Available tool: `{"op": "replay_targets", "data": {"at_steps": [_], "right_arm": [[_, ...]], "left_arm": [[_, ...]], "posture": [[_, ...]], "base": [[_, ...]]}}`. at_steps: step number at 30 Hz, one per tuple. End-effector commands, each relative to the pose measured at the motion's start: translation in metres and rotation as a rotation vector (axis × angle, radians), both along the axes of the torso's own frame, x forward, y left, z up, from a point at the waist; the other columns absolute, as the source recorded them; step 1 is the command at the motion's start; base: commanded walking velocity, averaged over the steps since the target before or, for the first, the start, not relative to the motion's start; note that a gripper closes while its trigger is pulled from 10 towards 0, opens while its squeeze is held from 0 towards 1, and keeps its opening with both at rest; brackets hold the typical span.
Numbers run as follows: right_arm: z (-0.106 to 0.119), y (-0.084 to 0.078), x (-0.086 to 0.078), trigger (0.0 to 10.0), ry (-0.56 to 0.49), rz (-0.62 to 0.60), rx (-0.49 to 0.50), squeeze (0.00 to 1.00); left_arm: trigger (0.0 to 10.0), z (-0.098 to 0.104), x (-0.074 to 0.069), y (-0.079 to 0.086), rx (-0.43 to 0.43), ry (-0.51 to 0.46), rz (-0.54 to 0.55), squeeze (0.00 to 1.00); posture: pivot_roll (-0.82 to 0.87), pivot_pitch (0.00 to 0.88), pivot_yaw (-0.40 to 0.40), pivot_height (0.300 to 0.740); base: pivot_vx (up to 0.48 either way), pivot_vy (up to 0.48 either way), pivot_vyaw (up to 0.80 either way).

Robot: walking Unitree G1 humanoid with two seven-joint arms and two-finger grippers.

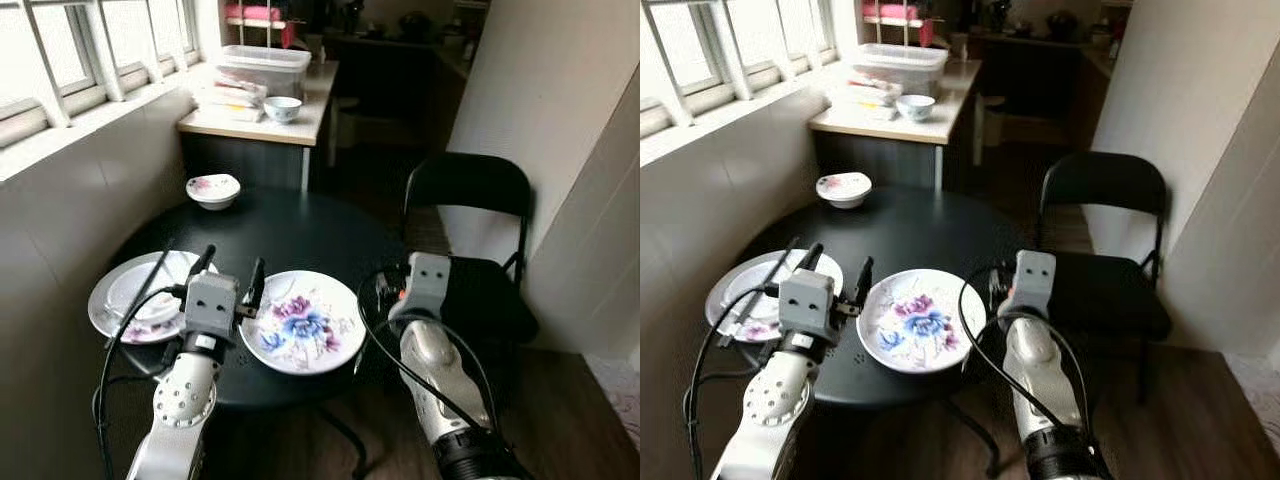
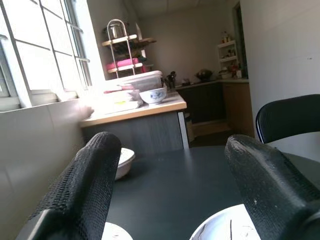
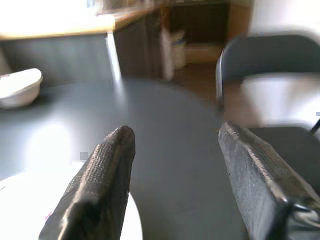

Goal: Kitchen organization

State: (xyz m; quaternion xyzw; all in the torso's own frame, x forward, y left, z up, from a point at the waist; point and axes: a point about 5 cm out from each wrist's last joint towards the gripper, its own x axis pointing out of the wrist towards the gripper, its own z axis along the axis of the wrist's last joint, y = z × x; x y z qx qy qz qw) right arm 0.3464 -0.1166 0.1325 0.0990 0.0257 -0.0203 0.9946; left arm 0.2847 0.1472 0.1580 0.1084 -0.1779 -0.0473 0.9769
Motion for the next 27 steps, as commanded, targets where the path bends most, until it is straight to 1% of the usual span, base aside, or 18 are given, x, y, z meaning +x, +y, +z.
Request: {"op": "replay_targets", "data": {"at_steps": [1, 2, 3, 4, 5, 6, 10, 12, 14, 22, 24, 27], "right_arm": [[-0.008, -0.011, 0.002, 10.0, 0.067, -0.03, 0.072, 0.0], [-0.01, -0.01, 0.002, 10.0, 0.082, -0.021, 0.087, 0.0], [-0.017, -0.007, 0.003, 10.0, 0.13, 0.01, 0.137, 0.0], [-0.017, -0.007, 0.003, 10.0, 0.13, 0.01, 0.137, 0.0], [-0.023, -0.005, 0.003, 10.0, 0.177, 0.034, 0.2, 0.0], [-0.027, -0.004, 0.002, 10.0, 0.202, 0.042, 0.232, 0.0], [-0.035, -0.005, 0.002, 10.0, 0.235, 0.04, 0.246, 0.0], [-0.043, -0.002, 0.001, 10.0, 0.259, 0.083, 0.247, 0.0], [-0.047, 0.0, 0.0, 10.0, 0.271, 0.099, 0.25, 0.0], [-0.043, 0.009, 0.001, 10.0, 0.235, 0.178, 0.283, 0.0], [-0.046, 0.01, 0.002, 10.0, 0.248, 0.187, 0.287, 0.0], [-0.054, 0.008, 0.001, 10.0, 0.291, 0.179, 0.339, 0.0]], "left_arm": [[10.0, 0.0, 0.0, -0.004, 0.004, 0.003, -0.011, 0.0], [10.0, 0.0, 0.0, -0.004, 0.004, 0.004, -0.011, 0.0], [10.0, -0.001, 0.0, -0.005, 0.005, 0.006, -0.011, 0.0], [10.0, -0.001, 0.0, -0.005, 0.005, 0.006, -0.011, 0.0], [10.0, -0.001, 0.001, -0.005, 0.007, 0.007, -0.013, 0.0], [10.0, -0.001, 0.001, -0.006, 0.008, 0.008, -0.015, 0.0], [10.0, -0.001, 0.001, -0.006, 0.01, 0.009, -0.017, 0.0], [10.0, -0.002, 0.001, -0.005, 0.013, 0.013, -0.013, 0.0], [10.0, -0.003, 0.001, -0.004, 0.015, 0.016, -0.012, 0.0], [10.0, -0.003, 0.002, -0.004, 0.019, 0.015, -0.01, 0.0], [10.0, -0.003, 0.002, -0.005, 0.019, 0.017, -0.012, 0.0], [10.0, -0.004, 0.002, -0.006, 0.022, 0.02, -0.015, 0.0]], "posture": [[0.06, 0.0, -0.032, 0.736], [0.05, 0.0, -0.031, 0.736], [0.05, 0.0, -0.03, 0.736], [0.05, 0.0, -0.03, 0.736], [0.05, 0.0, -0.03, 0.736], [0.05, 0.0, -0.029, 0.736], [0.06, 0.0, -0.029, 0.736], [0.06, 0.0, -0.027, 0.736], [0.06, 0.0, -0.028, 0.736], [0.06, 0.0, -0.026, 0.736], [0.06, 0.0, -0.026, 0.736], [0.06, 0.0, -0.024, 0.736]], "base": [[0.0, 0.0, 0.0], [0.0, 0.0, 0.0], [0.0, 0.0, 0.0], [0.0, 0.0, 0.0], [0.0, 0.0, 0.0], [0.0, 0.0, 0.0], [0.0, 0.0, 0.0], [0.0, 0.0, 0.0], [0.0, 0.0, 0.0], [0.0, 0.0, 0.0], [0.0, 0.0, 0.0], [0.0, 0.0, 0.0]]}}
